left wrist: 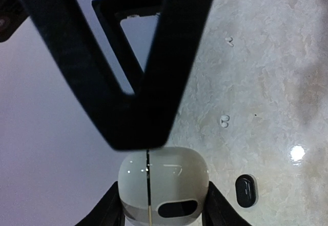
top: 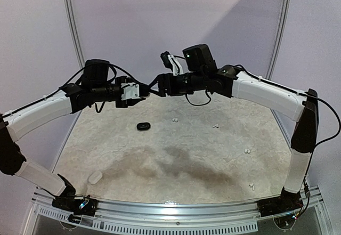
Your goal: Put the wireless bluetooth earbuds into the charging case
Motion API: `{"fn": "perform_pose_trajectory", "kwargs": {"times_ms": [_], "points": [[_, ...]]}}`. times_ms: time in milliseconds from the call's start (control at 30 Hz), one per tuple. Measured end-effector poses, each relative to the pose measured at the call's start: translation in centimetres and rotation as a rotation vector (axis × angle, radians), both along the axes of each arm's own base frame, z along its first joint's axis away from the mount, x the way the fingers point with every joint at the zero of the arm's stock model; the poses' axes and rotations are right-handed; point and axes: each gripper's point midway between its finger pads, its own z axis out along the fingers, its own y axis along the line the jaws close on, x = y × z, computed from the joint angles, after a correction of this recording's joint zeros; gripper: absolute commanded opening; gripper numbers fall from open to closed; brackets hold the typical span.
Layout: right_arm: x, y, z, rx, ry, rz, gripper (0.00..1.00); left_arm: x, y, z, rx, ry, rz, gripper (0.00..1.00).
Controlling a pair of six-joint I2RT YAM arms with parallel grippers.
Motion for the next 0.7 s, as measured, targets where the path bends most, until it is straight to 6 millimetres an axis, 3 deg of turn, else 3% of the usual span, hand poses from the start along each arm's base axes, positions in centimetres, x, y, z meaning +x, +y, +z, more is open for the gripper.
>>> {"fn": "perform_pose_trajectory", "kwargs": {"times_ms": [267,500,533,567,633,667,700], "points": [[0.3,2.0,-1.7,0.017,0.02,0.025,0.45,-0.4,-0.7,0.5,-0.011,0.005,0.003,0.15],[0.3,2.8,-1.8,0.031,0.009,0.041,0.14,-0.5,-0.8,0.4,-0.002,0.009,0.011,0.14],[0.2,2.9,-1.8,0.028,0.0,0.045,0.1,-0.5,-0.8,0.3,-0.002,0.014,0.018,0.21],[0.2,2.9,-1.8,0.024,-0.008,0.046,0.05,-0.5,-0.7,0.3,-0.002,0.021,0.022,0.34],[0.2,2.9,-1.9,0.017,-0.019,0.052,0.0,-0.5,-0.7,0.3,-0.005,0.029,0.029,0.79],[0.2,2.9,-1.9,0.017,-0.022,0.054,0.0,-0.5,-0.7,0.3,-0.01,0.039,0.035,0.94],[0.2,2.9,-1.8,0.016,-0.025,0.056,0.0,-0.6,-0.7,0.4,-0.013,0.044,0.036,0.99]]}}
